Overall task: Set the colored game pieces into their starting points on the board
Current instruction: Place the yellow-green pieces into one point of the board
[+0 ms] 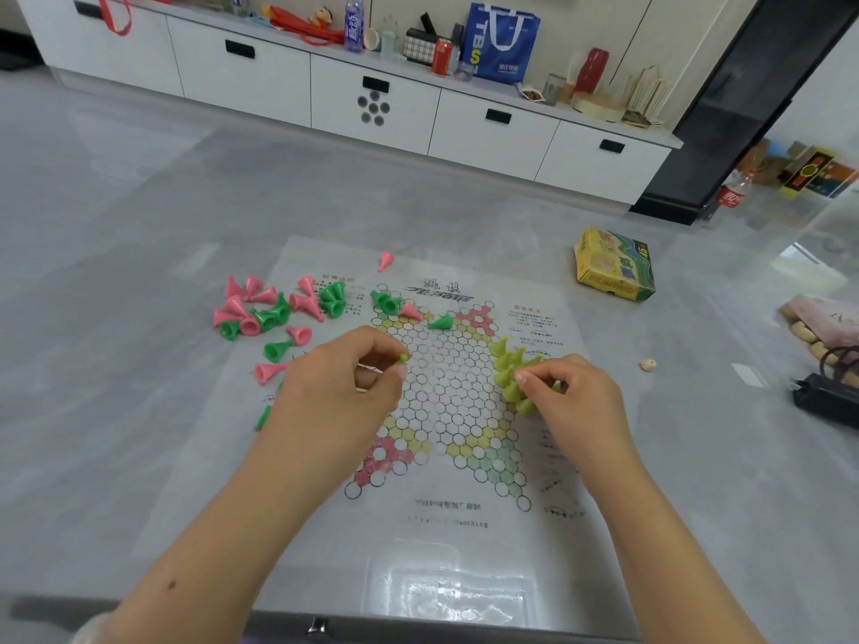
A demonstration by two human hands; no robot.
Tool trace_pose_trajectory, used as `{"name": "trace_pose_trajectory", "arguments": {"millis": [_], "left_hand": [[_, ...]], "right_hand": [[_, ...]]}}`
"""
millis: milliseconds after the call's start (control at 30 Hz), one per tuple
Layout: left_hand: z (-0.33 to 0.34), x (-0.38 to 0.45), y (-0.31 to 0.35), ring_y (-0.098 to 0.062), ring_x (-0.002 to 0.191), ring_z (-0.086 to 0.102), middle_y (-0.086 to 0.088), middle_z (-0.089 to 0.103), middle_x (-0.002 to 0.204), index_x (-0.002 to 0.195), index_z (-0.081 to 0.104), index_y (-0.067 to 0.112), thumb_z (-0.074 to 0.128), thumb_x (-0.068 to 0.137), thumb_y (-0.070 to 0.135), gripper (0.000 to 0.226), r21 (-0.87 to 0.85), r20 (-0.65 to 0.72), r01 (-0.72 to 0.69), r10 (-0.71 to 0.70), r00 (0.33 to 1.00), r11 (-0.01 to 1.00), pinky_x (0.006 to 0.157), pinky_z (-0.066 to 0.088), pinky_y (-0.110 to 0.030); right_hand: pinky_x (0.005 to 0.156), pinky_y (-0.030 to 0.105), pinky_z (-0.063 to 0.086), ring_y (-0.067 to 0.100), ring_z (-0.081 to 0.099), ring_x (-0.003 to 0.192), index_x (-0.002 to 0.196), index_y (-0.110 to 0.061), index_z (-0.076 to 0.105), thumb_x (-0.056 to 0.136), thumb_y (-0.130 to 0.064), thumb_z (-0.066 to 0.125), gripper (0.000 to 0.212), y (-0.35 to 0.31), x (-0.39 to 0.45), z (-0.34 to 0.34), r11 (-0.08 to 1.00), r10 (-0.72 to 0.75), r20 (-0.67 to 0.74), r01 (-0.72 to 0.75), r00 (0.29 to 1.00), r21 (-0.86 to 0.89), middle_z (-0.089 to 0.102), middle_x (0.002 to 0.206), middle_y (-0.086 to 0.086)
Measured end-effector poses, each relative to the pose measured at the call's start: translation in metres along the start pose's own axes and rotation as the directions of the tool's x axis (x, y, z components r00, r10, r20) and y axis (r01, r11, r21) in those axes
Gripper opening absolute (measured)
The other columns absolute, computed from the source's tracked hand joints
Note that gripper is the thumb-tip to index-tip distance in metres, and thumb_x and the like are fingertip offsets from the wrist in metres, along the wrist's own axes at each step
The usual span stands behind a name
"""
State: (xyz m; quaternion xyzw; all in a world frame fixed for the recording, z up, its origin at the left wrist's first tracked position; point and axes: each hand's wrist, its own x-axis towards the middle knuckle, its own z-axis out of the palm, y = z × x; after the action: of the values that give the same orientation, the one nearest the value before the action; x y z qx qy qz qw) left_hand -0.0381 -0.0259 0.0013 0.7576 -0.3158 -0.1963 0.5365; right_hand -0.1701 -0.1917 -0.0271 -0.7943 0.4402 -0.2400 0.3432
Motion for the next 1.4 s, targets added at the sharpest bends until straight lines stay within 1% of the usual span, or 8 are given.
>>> {"name": "trace_pose_trajectory", "arguments": {"millis": [100,200,367,500,567,967,1200,1400], "left_hand": [[-0.0002,0.0003,0.0007,-0.002,0.076,0.063,0.014,0.065,0.081,0.080,0.058,0.034,0.056,0.087,0.020,0.015,0.018,-0.001,-0.016,0.016,1.000,1.000,0.055,0.043,-0.004],[-0.0006,0.0001,0.0016,0.000,0.077,0.062,0.017,0.064,0.081,0.080,0.057,0.035,0.055,0.087,0.021,0.016,0.037,0.001,-0.031,0.031,1.000,0.999,0.055,0.041,-0.004],[-0.0006,-0.0010,0.0019,-0.002,0.079,0.062,0.018,0.063,0.082,0.079,0.057,0.036,0.055,0.087,0.020,0.018,0.038,0.007,-0.052,0.052,0.999,0.998,0.060,0.043,-0.008],[0.0001,0.0000,0.0009,-0.003,0.080,0.062,0.018,0.063,0.082,0.079,0.056,0.038,0.055,0.087,0.020,0.020,0.041,0.011,-0.057,0.056,0.998,0.998,0.054,0.045,-0.006],[0.0003,0.0002,0.0008,-0.002,0.080,0.062,0.019,0.062,0.082,0.079,0.056,0.038,0.055,0.087,0.020,0.019,0.043,0.015,-0.062,0.061,0.998,0.997,0.058,0.044,-0.007],[-0.0056,0.0022,0.0000,-0.008,0.081,0.063,0.018,0.062,0.083,0.079,0.056,0.037,0.056,0.087,0.017,0.021,0.028,-0.003,-0.078,0.078,0.997,0.997,0.067,0.043,-0.012],[-0.0050,0.0019,0.0027,-0.004,0.080,0.062,0.019,0.061,0.082,0.077,0.053,0.039,0.055,0.088,0.019,0.023,0.059,0.004,-0.084,0.084,0.996,0.995,0.064,0.041,-0.009],[-0.0068,0.0021,0.0019,-0.004,0.081,0.062,0.020,0.060,0.083,0.082,0.055,0.036,0.054,0.088,0.019,0.018,0.078,0.000,-0.100,0.100,0.995,0.992,0.069,0.044,-0.011]], "right_hand": [[0.076,0.029,0.049,0.009,0.056,0.077,0.072,-0.023,0.071,0.083,-0.022,0.065,0.012,0.0005,0.0002,-0.0001,0.998,-0.025,0.010,0.025,1.000,-0.052,0.060,0.082,-0.008],[0.071,0.021,0.043,0.010,0.055,0.079,0.073,-0.024,0.071,0.083,-0.023,0.064,0.013,0.0008,0.0007,0.0002,0.995,-0.039,0.019,0.040,0.999,-0.089,0.059,0.084,-0.006],[0.081,0.031,0.047,0.015,0.056,0.087,0.078,-0.021,0.072,0.083,-0.023,0.064,0.010,0.0029,0.0017,0.0042,0.994,-0.039,0.018,0.040,0.999,-0.098,0.059,0.088,-0.003],[0.084,0.041,0.050,0.020,0.059,0.085,0.077,-0.022,0.073,0.083,-0.024,0.064,0.011,0.0052,0.0016,0.0039,0.996,-0.039,0.014,0.040,0.999,-0.075,0.060,0.088,-0.003],[0.084,0.042,0.050,0.020,0.059,0.086,0.076,-0.023,0.073,0.083,-0.023,0.064,0.011,0.0054,0.0013,0.0032,0.996,-0.045,0.020,0.046,0.999,-0.081,0.059,0.088,-0.004],[0.085,0.033,0.046,0.016,0.054,0.092,0.081,-0.022,0.071,0.085,-0.024,0.062,0.010,0.0049,-0.0008,0.0008,0.981,-0.093,0.054,0.101,0.994,-0.168,0.053,0.088,-0.013],[0.076,0.024,0.037,0.015,0.051,0.091,0.082,-0.022,0.071,0.086,-0.024,0.061,0.011,0.0045,-0.0004,0.0035,0.972,-0.116,0.046,0.123,0.992,-0.202,0.054,0.088,-0.008],[0.079,0.026,0.040,0.015,0.051,0.091,0.083,-0.022,0.071,0.085,-0.024,0.061,0.010,0.0052,-0.0014,0.0024,0.974,-0.121,0.040,0.127,0.992,-0.188,0.056,0.090,-0.007]]}}
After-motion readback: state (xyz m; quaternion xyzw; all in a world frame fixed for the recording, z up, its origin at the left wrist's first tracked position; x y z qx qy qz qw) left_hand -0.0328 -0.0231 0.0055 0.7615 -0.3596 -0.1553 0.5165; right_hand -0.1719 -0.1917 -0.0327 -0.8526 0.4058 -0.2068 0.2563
